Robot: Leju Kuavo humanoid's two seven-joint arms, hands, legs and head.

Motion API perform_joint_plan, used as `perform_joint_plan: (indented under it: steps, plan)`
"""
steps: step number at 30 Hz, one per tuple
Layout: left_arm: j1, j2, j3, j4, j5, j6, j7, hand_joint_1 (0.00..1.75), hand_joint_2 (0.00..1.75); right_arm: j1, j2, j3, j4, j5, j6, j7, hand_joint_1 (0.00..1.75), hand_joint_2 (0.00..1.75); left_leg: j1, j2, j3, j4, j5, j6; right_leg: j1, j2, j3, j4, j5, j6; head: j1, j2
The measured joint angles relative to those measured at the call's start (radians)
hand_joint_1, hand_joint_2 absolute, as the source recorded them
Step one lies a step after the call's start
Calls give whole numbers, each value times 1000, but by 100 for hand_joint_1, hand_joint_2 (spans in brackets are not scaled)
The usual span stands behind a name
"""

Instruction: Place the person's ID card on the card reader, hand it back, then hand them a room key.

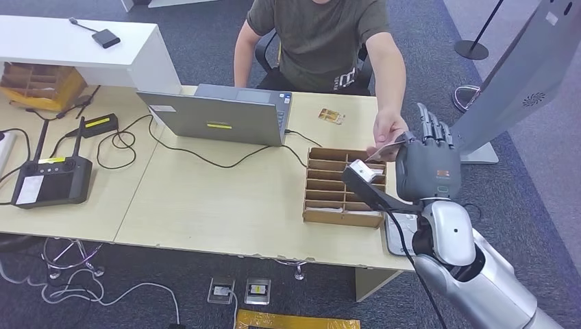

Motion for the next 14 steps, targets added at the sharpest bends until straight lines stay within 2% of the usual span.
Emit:
perform_joint_plan:
  steps: [14]
  plan:
    - [0,0,1,0,5,-5,0,0,0,4,31,12,46,33,0,9,175,175,0,0,0,0,0,0,0,0,0,0,0,0,0,0]
